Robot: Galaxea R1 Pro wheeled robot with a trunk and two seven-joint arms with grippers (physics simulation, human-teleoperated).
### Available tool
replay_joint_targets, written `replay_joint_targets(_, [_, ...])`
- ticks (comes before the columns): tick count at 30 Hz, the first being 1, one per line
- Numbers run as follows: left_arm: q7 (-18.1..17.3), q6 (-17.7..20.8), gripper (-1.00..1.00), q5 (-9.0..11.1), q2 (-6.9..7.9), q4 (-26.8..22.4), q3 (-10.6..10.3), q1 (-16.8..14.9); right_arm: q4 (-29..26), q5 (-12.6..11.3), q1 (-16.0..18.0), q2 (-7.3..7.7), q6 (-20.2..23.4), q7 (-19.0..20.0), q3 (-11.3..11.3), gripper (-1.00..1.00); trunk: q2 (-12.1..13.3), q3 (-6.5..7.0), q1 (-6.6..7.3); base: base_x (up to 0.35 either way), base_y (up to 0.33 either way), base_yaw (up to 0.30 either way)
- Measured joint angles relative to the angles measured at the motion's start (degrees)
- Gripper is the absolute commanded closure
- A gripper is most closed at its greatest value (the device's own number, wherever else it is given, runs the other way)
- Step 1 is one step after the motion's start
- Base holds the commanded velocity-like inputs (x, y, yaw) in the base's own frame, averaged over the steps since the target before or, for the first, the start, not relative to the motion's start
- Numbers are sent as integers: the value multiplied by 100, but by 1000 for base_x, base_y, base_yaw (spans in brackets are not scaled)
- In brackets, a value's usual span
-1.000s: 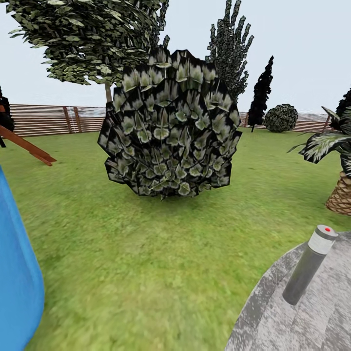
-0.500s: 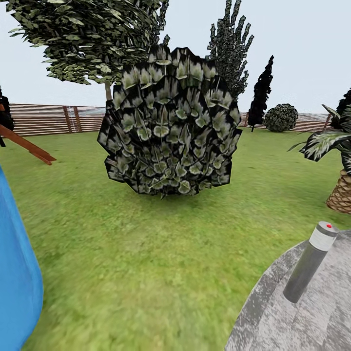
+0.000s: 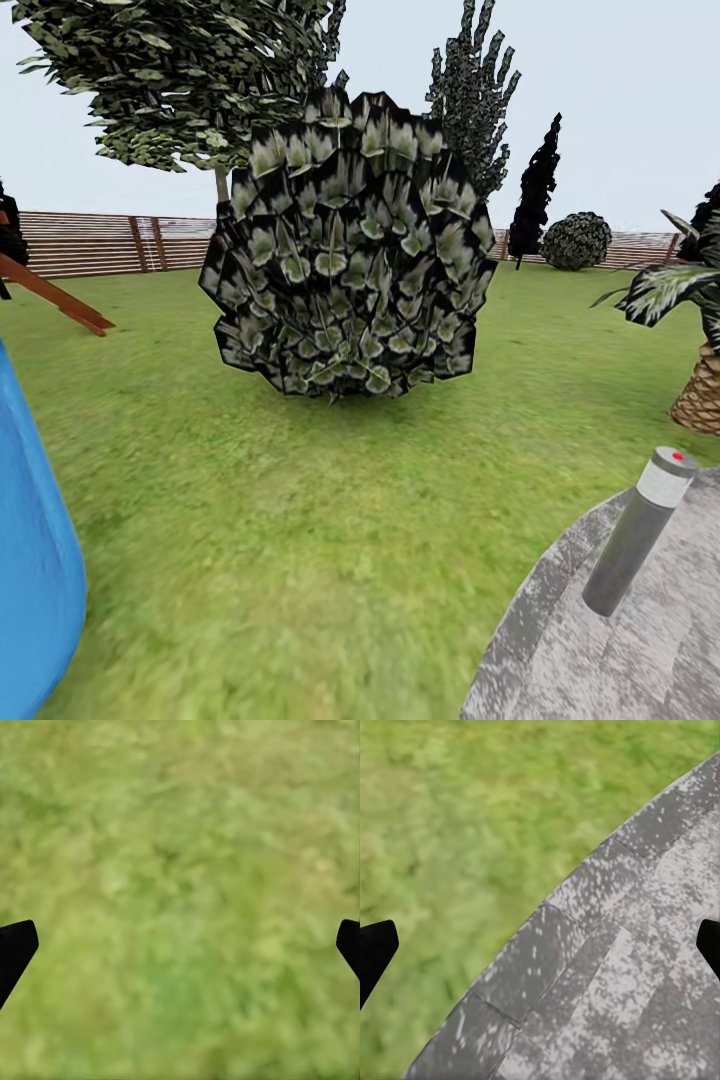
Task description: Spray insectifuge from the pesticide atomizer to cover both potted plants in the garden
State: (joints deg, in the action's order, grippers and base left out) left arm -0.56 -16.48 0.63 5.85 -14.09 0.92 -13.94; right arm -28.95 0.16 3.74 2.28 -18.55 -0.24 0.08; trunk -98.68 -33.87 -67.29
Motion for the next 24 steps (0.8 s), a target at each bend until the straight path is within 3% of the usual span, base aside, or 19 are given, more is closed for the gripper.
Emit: replay_joint_targets(24, [0, 5, -100, -7, -5, 4, -2, 0, 9, 0, 0, 0, 0, 0, 0, -100, -963, -431, -527, 0, 0, 0])
